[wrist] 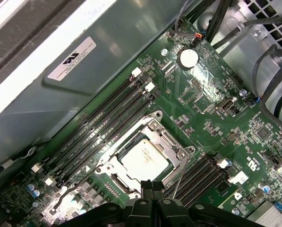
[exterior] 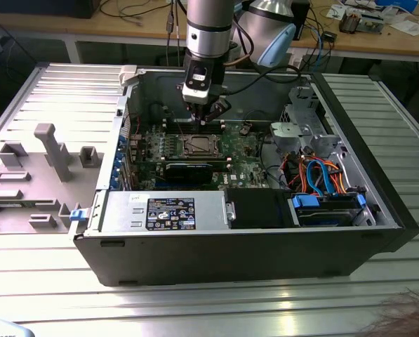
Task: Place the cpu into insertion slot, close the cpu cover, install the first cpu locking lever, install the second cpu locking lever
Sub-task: 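Install the first cpu locking lever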
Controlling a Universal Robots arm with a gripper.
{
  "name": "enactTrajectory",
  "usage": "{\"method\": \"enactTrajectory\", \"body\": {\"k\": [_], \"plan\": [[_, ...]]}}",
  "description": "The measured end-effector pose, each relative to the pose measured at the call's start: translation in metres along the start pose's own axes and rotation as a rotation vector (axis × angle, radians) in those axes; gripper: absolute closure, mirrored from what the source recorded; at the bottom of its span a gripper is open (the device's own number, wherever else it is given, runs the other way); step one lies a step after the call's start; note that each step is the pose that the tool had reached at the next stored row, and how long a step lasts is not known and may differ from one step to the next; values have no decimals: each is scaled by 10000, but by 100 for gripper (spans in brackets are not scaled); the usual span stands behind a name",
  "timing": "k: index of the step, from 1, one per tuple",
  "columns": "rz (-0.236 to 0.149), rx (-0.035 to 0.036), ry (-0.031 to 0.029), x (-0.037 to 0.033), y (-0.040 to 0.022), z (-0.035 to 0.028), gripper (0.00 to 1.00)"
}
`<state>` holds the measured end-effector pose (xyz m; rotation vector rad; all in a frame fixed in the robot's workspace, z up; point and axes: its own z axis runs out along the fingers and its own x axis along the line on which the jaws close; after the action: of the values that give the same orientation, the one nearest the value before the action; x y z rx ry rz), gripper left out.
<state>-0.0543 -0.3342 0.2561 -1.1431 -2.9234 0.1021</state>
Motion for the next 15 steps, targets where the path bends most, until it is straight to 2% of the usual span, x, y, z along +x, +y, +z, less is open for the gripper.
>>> {"method": "enactTrajectory", "body": {"k": [15], "plan": [[-114, -3, -7, 0, 0, 0, 89]]}}
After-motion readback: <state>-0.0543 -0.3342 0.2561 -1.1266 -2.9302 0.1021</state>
